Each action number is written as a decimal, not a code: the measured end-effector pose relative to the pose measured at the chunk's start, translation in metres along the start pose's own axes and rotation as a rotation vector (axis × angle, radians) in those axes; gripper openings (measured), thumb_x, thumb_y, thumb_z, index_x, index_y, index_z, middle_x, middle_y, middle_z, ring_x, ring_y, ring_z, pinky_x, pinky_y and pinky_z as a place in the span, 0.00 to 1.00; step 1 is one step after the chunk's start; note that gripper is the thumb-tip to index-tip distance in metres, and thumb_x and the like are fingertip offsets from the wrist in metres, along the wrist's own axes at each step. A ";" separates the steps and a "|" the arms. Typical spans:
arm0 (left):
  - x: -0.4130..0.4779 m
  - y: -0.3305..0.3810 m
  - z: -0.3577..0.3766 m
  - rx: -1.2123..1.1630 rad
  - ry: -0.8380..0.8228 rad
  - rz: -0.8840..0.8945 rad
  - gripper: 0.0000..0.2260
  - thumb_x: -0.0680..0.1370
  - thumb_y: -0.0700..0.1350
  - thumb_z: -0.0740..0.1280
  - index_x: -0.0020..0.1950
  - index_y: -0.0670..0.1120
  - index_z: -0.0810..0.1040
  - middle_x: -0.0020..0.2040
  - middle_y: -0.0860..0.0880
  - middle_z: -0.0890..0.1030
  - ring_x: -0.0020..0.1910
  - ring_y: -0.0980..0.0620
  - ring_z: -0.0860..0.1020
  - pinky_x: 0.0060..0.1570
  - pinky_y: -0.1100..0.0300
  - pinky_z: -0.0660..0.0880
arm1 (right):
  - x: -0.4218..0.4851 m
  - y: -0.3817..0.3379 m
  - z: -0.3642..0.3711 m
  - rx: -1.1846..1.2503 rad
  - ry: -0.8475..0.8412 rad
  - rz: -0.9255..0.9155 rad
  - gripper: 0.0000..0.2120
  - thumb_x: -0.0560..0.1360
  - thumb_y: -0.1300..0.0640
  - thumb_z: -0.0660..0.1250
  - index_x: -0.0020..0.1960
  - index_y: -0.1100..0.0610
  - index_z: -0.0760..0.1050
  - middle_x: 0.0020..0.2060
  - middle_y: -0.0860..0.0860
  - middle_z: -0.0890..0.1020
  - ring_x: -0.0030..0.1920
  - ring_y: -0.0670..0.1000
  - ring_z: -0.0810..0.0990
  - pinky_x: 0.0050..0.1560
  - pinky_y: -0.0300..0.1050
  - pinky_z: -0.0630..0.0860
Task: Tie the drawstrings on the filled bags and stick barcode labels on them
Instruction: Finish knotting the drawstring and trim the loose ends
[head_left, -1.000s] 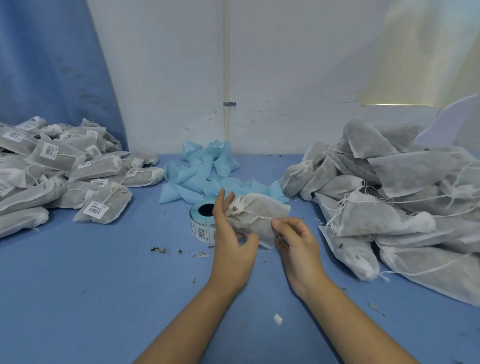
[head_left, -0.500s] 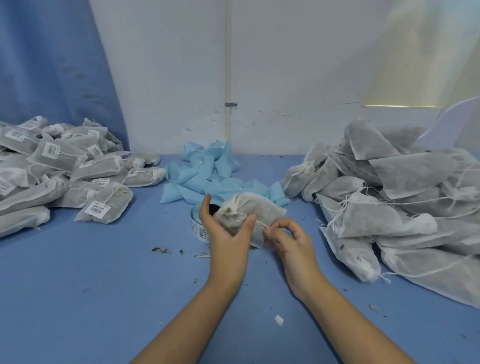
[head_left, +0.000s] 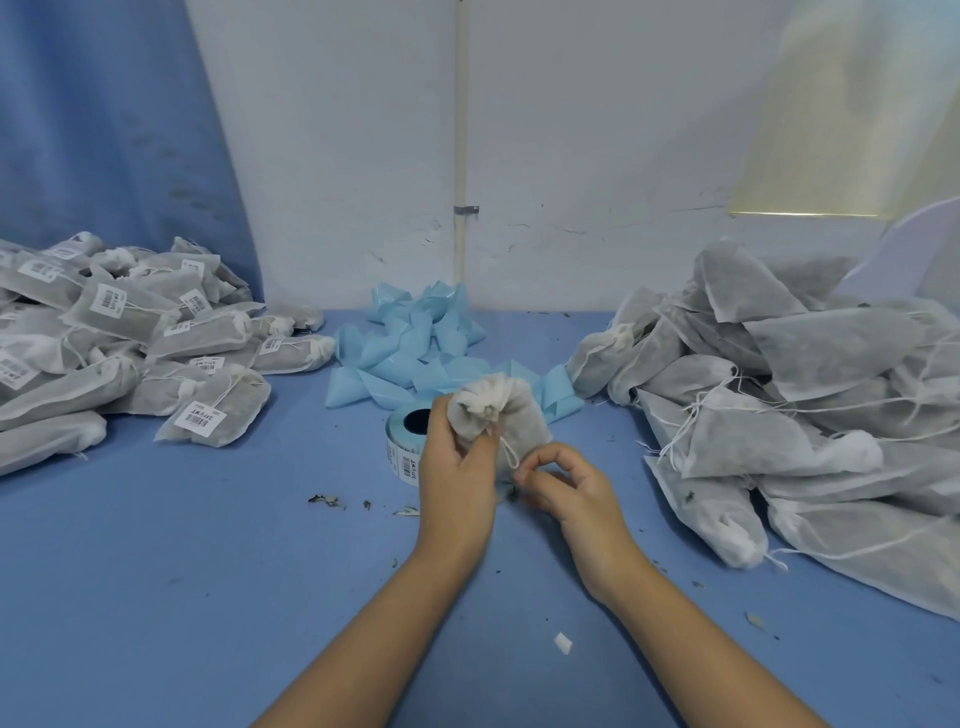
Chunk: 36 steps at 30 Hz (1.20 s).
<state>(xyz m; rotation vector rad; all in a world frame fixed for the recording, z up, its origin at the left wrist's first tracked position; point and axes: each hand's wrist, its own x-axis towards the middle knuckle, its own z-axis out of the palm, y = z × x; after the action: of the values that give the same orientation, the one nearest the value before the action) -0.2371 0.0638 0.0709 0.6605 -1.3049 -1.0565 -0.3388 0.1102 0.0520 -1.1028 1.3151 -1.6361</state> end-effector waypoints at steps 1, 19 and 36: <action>0.001 0.000 -0.002 0.016 0.005 0.008 0.07 0.77 0.39 0.65 0.47 0.51 0.74 0.40 0.62 0.78 0.43 0.61 0.76 0.45 0.70 0.72 | 0.000 0.001 0.001 -0.058 0.018 -0.013 0.10 0.72 0.69 0.67 0.36 0.56 0.76 0.48 0.57 0.77 0.37 0.46 0.78 0.41 0.34 0.74; 0.008 -0.021 -0.035 0.422 0.023 -0.181 0.17 0.73 0.40 0.59 0.25 0.51 0.68 0.25 0.57 0.72 0.32 0.55 0.69 0.37 0.57 0.67 | 0.001 0.014 0.002 -0.368 0.042 -0.051 0.16 0.73 0.67 0.65 0.49 0.45 0.74 0.54 0.45 0.77 0.39 0.43 0.78 0.47 0.36 0.74; 0.001 -0.003 -0.021 -0.270 -0.446 -0.360 0.18 0.70 0.19 0.46 0.43 0.36 0.69 0.32 0.46 0.65 0.30 0.53 0.66 0.32 0.65 0.68 | 0.005 0.009 -0.012 -0.889 0.093 -0.400 0.15 0.79 0.55 0.63 0.64 0.44 0.75 0.52 0.43 0.68 0.41 0.45 0.75 0.41 0.44 0.76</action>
<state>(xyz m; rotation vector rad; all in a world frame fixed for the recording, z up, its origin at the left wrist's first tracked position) -0.2181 0.0582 0.0646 0.4770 -1.4113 -1.7154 -0.3509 0.1082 0.0432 -1.9172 2.0726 -1.3685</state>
